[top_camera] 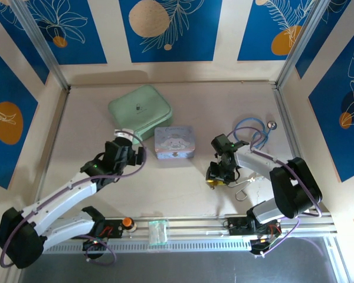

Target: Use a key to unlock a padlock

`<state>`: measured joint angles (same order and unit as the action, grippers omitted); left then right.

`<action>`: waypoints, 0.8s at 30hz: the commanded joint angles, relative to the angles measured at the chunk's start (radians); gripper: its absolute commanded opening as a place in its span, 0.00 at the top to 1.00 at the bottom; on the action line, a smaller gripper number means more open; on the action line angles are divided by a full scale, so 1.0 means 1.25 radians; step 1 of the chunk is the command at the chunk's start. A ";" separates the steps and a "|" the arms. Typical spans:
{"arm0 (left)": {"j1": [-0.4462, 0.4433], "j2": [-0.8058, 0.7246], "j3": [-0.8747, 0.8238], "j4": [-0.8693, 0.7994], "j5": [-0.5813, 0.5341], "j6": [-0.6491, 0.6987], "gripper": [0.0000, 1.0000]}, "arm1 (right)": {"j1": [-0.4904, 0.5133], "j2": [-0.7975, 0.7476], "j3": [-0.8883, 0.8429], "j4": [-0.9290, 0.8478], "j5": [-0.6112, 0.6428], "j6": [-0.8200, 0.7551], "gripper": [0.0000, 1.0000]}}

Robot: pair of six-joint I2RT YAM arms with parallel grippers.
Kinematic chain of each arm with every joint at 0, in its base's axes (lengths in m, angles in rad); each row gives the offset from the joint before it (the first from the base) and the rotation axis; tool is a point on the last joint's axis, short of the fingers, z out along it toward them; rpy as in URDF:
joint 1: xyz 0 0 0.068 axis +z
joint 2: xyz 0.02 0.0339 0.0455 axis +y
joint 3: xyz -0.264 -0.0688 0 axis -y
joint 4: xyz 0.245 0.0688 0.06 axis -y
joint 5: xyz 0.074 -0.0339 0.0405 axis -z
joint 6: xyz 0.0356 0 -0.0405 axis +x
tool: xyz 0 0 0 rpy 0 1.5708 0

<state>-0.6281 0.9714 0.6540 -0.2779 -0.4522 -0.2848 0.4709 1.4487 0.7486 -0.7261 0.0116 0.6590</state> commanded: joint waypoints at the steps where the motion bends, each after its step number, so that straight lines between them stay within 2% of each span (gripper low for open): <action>1: 0.054 -0.021 -0.024 -0.003 0.041 -0.020 0.01 | 0.009 -0.018 0.043 -0.031 0.007 -0.010 0.48; 3: 0.087 -0.019 -0.025 -0.002 0.050 -0.023 0.01 | 0.010 -0.027 0.059 -0.032 0.018 -0.017 0.47; 6: 0.122 -0.022 -0.026 -0.010 -0.039 -0.023 0.01 | 0.008 -0.071 0.084 -0.006 0.055 -0.041 0.44; 7: 0.134 -0.024 -0.026 -0.005 -0.062 -0.012 0.01 | 0.003 -0.088 0.093 0.012 0.081 -0.055 0.35; 8: 0.145 -0.027 -0.029 0.004 -0.084 0.000 0.01 | -0.005 -0.100 0.099 0.026 0.110 -0.067 0.14; 9: 0.154 -0.029 -0.040 0.033 -0.118 0.020 0.01 | -0.018 -0.111 0.103 0.052 0.141 -0.088 0.01; 13: 0.185 -0.056 -0.181 0.318 -0.192 0.204 0.01 | -0.082 -0.138 0.082 0.216 0.278 -0.248 0.01; 15: 0.226 -0.054 -0.242 0.434 -0.179 0.239 0.01 | -0.133 -0.153 0.045 0.321 0.327 -0.274 0.01; 18: 0.295 0.008 -0.281 0.526 -0.146 0.238 0.00 | -0.179 -0.171 -0.034 0.531 0.414 -0.341 0.01; 20: 0.321 0.067 -0.309 0.636 -0.104 0.260 0.00 | -0.209 -0.162 -0.101 0.711 0.414 -0.411 0.01; 22: 0.355 0.139 -0.322 0.737 -0.068 0.258 0.00 | -0.252 -0.136 -0.161 0.871 0.363 -0.444 0.01; 24: 0.374 0.174 -0.305 0.750 -0.028 0.247 0.00 | -0.284 -0.111 -0.208 0.992 0.306 -0.452 0.01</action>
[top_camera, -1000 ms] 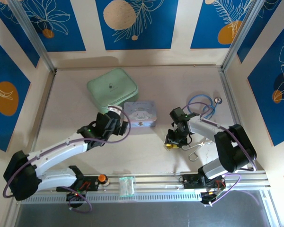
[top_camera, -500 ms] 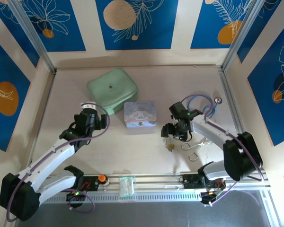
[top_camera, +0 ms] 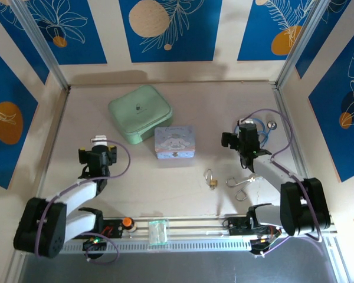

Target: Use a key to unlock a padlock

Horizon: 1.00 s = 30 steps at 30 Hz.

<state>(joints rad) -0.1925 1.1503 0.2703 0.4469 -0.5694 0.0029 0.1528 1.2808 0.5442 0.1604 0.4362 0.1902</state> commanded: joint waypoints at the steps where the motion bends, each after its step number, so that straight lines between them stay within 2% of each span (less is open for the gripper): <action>1: 0.041 0.054 -0.009 0.233 0.092 0.009 0.00 | -0.043 0.035 -0.065 0.332 -0.073 -0.073 0.00; 7: 0.102 0.197 -0.015 0.443 0.222 -0.044 0.00 | -0.064 0.162 -0.127 0.552 -0.126 -0.086 0.00; 9: 0.105 0.277 -0.019 0.552 0.245 -0.026 0.00 | -0.080 0.192 -0.118 0.550 -0.148 -0.073 0.00; 11: 0.104 0.271 -0.008 0.501 0.292 -0.018 0.00 | -0.091 0.190 -0.115 0.544 -0.167 -0.064 0.00; 14: 0.105 0.353 -0.003 0.598 0.301 -0.006 0.00 | -0.104 0.192 -0.108 0.527 -0.187 -0.058 0.01; 16: 0.104 0.314 0.028 0.462 0.305 -0.011 0.00 | -0.104 0.192 -0.108 0.532 -0.187 -0.059 0.01; 19: 0.098 0.326 0.072 0.407 0.313 0.001 0.00 | -0.101 0.193 -0.109 0.535 -0.184 -0.060 0.01; 30: 0.096 0.329 0.064 0.432 0.313 0.004 0.00 | -0.109 0.195 -0.105 0.529 -0.197 -0.056 0.01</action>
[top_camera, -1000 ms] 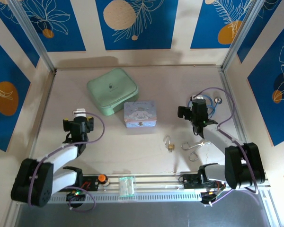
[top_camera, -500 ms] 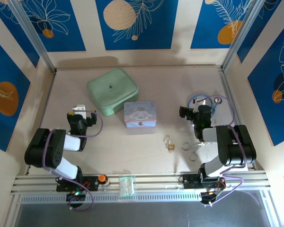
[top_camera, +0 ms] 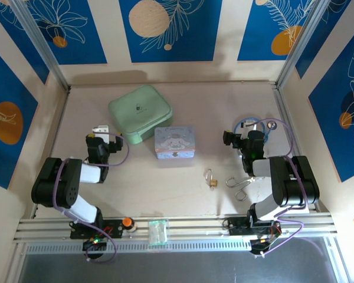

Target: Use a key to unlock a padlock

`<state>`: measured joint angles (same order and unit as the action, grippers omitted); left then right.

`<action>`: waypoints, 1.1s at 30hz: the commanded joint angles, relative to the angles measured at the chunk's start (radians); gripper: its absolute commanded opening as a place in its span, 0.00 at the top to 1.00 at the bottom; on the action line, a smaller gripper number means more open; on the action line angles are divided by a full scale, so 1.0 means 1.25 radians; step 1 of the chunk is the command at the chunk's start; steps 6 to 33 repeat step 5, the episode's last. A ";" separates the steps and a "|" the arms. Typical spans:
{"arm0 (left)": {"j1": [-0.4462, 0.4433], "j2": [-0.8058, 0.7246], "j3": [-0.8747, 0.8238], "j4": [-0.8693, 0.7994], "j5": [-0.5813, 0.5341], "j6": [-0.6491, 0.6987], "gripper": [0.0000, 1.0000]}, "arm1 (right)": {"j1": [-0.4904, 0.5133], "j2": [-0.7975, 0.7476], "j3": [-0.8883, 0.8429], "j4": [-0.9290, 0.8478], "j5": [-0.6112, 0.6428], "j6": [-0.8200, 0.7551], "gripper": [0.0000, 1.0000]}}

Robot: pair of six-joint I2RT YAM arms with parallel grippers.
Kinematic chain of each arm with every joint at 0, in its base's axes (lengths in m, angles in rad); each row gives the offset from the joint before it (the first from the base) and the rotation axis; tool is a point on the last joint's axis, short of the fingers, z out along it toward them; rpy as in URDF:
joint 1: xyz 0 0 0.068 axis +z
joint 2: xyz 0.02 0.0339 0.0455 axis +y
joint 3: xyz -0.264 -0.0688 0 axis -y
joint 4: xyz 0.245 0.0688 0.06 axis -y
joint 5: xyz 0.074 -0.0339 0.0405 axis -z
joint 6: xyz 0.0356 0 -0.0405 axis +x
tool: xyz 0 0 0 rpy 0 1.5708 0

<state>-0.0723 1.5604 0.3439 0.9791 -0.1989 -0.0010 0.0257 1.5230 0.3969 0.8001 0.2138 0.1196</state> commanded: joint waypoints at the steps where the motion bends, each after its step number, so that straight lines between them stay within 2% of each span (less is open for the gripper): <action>1: 0.000 0.002 0.005 0.009 0.017 0.008 0.00 | -0.011 -0.002 0.014 0.011 -0.027 0.002 0.01; 33: 0.000 0.002 0.003 0.008 0.017 0.007 0.00 | -0.008 -0.005 0.007 0.022 -0.025 -0.001 0.01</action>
